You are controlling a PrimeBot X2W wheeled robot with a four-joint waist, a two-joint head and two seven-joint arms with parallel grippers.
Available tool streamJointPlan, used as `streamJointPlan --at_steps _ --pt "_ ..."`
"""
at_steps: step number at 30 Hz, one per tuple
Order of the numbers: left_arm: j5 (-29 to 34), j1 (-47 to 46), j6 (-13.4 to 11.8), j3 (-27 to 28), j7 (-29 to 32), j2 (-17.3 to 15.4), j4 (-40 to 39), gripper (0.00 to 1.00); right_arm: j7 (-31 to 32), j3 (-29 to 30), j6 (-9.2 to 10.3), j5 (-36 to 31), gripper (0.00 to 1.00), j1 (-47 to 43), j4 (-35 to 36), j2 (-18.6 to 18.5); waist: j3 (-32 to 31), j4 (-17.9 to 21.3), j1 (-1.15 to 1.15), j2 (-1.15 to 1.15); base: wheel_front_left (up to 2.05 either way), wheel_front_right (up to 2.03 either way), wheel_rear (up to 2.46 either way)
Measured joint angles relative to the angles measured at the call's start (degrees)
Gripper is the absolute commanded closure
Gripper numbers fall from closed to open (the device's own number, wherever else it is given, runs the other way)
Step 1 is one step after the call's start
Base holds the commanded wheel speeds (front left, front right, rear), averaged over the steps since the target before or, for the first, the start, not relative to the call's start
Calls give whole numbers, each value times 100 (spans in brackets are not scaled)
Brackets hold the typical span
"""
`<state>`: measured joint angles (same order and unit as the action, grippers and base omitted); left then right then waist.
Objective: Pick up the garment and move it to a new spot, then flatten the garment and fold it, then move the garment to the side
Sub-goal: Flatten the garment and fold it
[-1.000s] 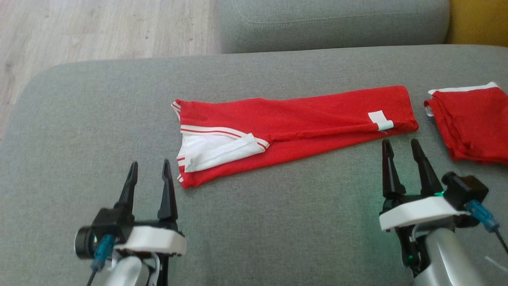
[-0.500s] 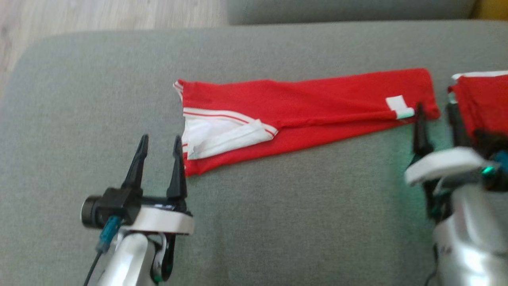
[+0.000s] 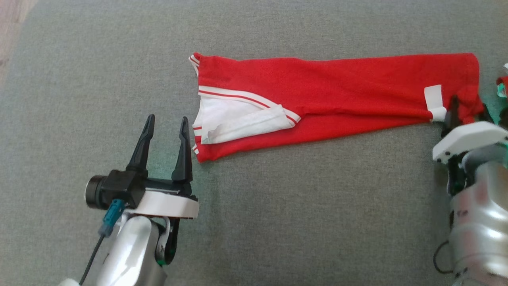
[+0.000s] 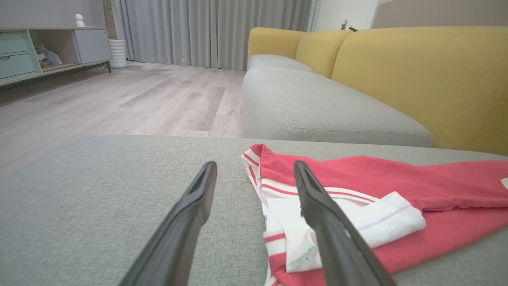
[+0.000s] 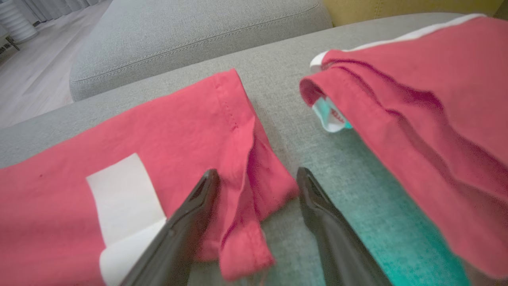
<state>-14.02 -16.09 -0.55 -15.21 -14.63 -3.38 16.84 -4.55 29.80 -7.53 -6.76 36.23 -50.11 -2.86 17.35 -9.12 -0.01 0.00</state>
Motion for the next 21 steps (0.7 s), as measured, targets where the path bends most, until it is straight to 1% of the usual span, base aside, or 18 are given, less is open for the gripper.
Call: streamJointPlan --at_steps 3,4,5,8,12,14,16,21 --pt "51 -7 48 59 0 18 29 0 -7 137 0 -140 0 246 -261 -30 30 -16 0 0 0 0 0" --pt "51 -7 59 70 0 21 38 0 -7 166 0 -140 61 318 -358 -37 35 -15 0 0 0 0 0" --pt "56 -8 64 83 0 26 43 0 -19 163 0 -143 100 375 -446 -53 38 -10 0 0 0 0 0" --pt "89 -8 65 171 0 41 63 0 -151 138 -1 -230 100 466 -605 -58 28 35 0 0 0 0 0" --pt "167 -8 100 245 0 45 70 0 -366 142 -1 -350 100 466 -615 -42 -25 137 0 0 0 0 0" --pt "186 -8 110 263 0 53 74 0 -449 121 -1 -348 100 464 -581 -92 -79 191 1 0 0 0 0" --pt "199 -6 112 280 0 57 82 0 -477 94 -1 -310 100 464 -483 -213 -146 244 0 0 0 0 0" --pt "199 10 113 330 0 62 87 0 -502 24 -1 -48 100 401 -153 -668 -343 382 1 0 0 0 0"
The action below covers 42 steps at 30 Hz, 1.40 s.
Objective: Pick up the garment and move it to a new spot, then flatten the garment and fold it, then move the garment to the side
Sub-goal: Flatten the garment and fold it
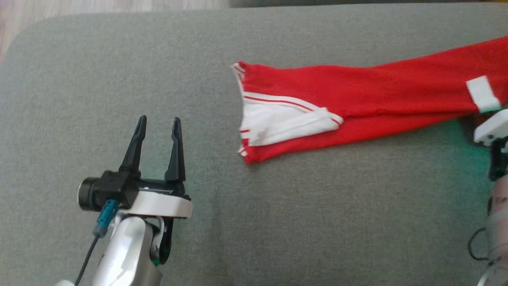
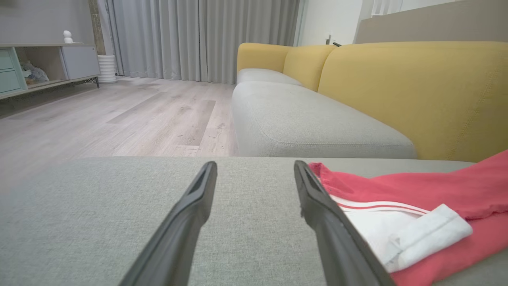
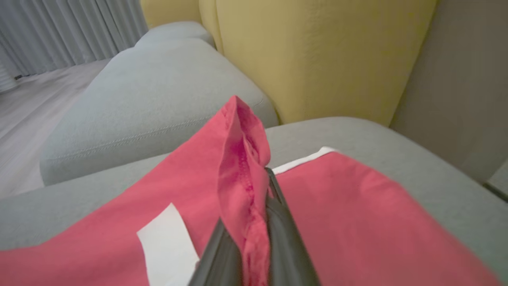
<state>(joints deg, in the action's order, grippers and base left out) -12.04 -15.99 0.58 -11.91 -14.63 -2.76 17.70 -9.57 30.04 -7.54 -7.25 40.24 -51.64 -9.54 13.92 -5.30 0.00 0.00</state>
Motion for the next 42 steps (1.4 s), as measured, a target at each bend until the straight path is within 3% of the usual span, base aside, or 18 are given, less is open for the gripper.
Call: streamJointPlan --at_steps 6,16,23,33,42 --pt "1 60 1 0 0 7 37 0 49 -312 0 382 100 -160 316 -62 -231 114 0 0 0 0 0" --pt "51 271 0 -9 0 10 65 0 415 -1434 1 931 100 -343 1128 413 -703 -4 0 0 0 0 0" --pt "51 492 -1 -16 0 9 70 0 654 -2164 0 1277 100 -627 1296 597 -930 -230 1 0 0 0 0" --pt "51 488 0 -107 0 9 71 0 459 -3806 1 2654 100 -572 748 597 -900 -591 0 0 0 0 0" --pt "10 468 -4 -235 0 9 97 0 41 -4731 1 3238 100 -288 22 591 -704 -854 0 0 0 0 0"
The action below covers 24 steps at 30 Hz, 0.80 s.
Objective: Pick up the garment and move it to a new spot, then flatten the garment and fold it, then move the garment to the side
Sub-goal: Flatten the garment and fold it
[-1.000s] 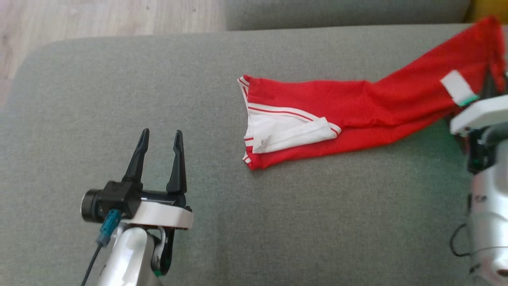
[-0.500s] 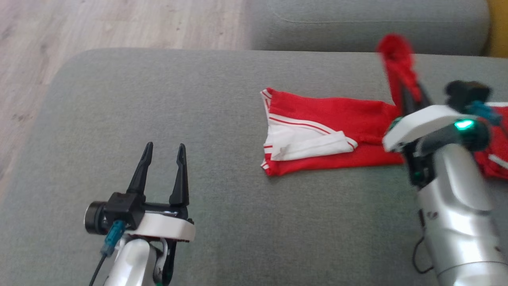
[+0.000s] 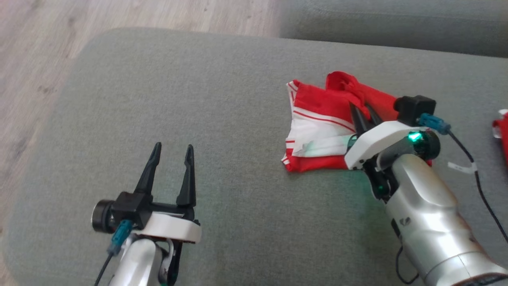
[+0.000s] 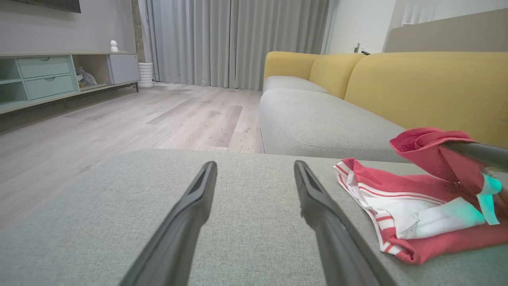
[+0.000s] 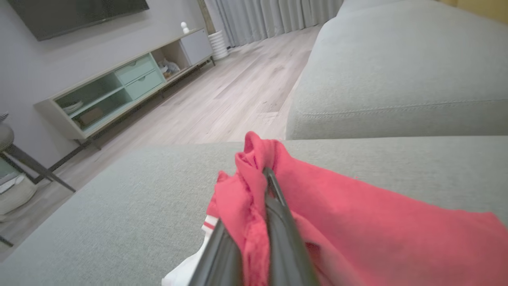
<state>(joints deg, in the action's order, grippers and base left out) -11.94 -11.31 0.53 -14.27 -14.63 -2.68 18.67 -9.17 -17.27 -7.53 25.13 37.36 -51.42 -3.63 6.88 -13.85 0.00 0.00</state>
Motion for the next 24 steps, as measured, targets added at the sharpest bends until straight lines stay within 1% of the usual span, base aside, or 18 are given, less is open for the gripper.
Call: streamJointPlan --at_steps 10,16,17,18,19,21,24 --pt "-63 -89 -34 -153 0 0 54 0 -297 -1050 -1 677 100 127 -506 -4 139 -210 0 0 0 0 0" --pt "-80 -137 -54 -227 0 1 56 0 -381 -1482 0 951 100 261 -792 -9 176 -261 0 0 0 0 0" --pt "-80 -137 -55 -230 0 0 59 0 -394 -1575 0 978 88 267 -857 -10 184 -268 0 0 0 0 0" --pt "-90 -137 -55 -235 0 0 64 0 -392 -1691 0 985 26 266 -889 -10 191 -274 0 0 0 0 0" --pt "-122 -138 -55 -245 0 0 71 0 -302 -1814 0 1060 0 263 -889 -19 195 -282 0 0 0 0 0" --pt "-122 -138 -55 -254 0 1 104 0 -66 -2105 0 1391 0 216 -725 -40 186 -294 0 0 0 0 0" --pt "-122 -139 -58 -246 0 0 147 0 45 -2605 0 1691 0 151 -382 -36 130 -271 0 0 0 0 0"
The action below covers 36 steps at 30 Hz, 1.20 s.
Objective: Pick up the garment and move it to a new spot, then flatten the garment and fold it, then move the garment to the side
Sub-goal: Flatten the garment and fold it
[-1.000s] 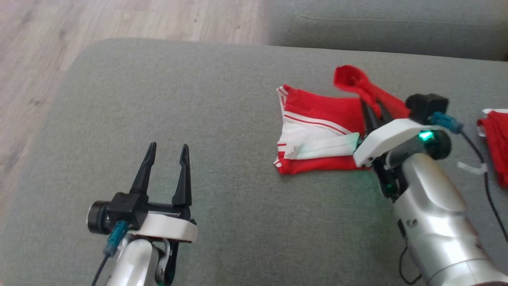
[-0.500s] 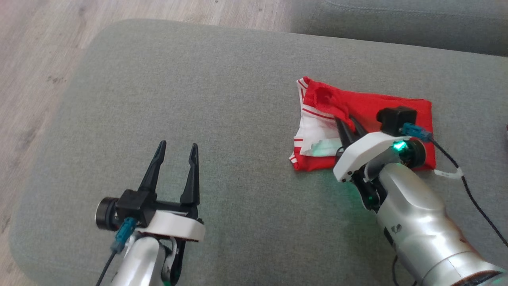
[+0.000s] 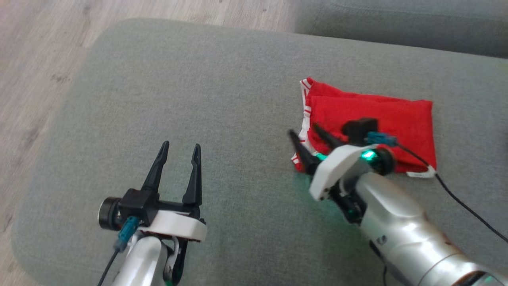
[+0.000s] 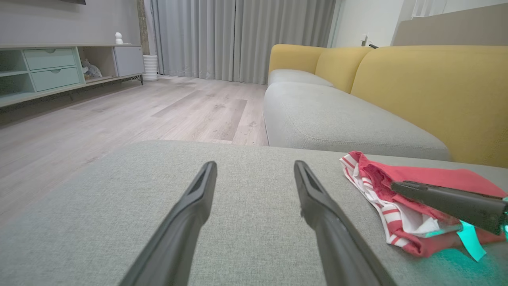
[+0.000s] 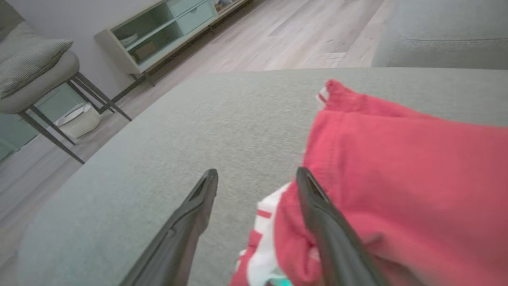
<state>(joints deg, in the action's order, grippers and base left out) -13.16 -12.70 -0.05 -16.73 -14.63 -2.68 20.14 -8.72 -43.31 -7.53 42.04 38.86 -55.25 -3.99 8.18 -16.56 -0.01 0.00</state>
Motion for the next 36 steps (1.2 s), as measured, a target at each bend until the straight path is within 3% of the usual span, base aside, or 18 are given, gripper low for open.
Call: streamJointPlan --at_steps 5,11,14,17,21,26,32,36 --pt "2 4 -1 32 0 0 9 0 -57 -428 0 469 0 5 483 12 -175 122 0 0 0 0 0" --pt "13 38 -4 165 0 -2 -1 0 -488 -67 0 634 0 171 225 22 -432 353 1 0 0 0 0" --pt "13 105 -51 243 0 -11 -41 0 -549 445 0 188 0 350 -81 22 -529 512 1 0 0 0 0" --pt "13 231 -54 342 0 -25 -86 0 -549 1396 0 -690 0 405 73 -47 -601 699 1 0 0 0 0" --pt "14 333 -54 442 0 -31 -138 0 -568 2681 0 -1950 0 -19 848 -232 -686 939 1 0 0 0 0" --pt "13 488 -54 654 0 -30 -302 0 -572 3835 0 -3077 0 -1449 1944 -103 -763 1222 1 0 0 0 0" --pt "15 738 -53 870 0 -29 -407 0 -573 4174 -1 -3672 0 -2441 2788 49 -779 1448 1 0 0 0 0" --pt "86 890 -36 935 0 -26 -411 0 -573 4244 0 -3537 0 -2931 3199 77 -731 1493 1 0 0 0 0"
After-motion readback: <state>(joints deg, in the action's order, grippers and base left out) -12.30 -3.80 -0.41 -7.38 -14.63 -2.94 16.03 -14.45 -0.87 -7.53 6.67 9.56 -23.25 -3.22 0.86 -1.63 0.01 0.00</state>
